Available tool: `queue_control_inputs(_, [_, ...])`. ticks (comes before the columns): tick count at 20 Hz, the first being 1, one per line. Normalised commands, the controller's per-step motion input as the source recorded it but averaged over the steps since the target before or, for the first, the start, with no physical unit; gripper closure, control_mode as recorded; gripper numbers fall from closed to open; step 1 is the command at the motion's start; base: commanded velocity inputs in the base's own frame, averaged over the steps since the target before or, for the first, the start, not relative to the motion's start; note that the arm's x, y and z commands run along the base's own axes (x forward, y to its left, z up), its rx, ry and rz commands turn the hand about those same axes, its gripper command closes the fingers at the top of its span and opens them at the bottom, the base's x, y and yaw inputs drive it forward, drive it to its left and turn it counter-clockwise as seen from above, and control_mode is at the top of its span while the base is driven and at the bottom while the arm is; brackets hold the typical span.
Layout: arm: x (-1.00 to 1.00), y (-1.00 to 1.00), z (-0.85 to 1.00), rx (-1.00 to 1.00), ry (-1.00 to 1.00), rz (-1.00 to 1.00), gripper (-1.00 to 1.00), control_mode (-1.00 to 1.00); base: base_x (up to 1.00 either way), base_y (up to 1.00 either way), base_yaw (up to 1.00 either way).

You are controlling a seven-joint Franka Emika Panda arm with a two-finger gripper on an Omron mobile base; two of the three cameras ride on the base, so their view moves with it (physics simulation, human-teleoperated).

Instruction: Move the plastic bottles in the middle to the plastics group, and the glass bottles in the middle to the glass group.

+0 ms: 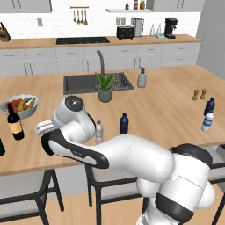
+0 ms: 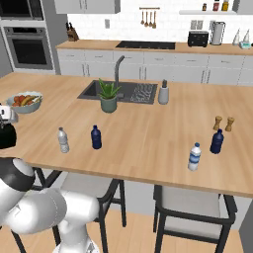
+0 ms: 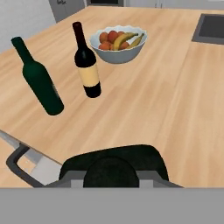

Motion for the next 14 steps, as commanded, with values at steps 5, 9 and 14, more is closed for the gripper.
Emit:
queue_control_inputs(5, [0.22, 0.41, 0.00, 0.00, 0.01, 0.01, 1.00, -1.00, 0.00, 0.00, 0.00])
queue_control_inputs(9, [0.12, 0.33, 0.00, 0.00, 0.00, 0.03, 1.00, -1.00, 0.00, 0.00, 0.00])
queue_control_inputs(14, [0.19, 0.20, 0.00, 0.00, 0.00, 0.01, 1.00, -1.00, 0.00, 0.00, 0.00])
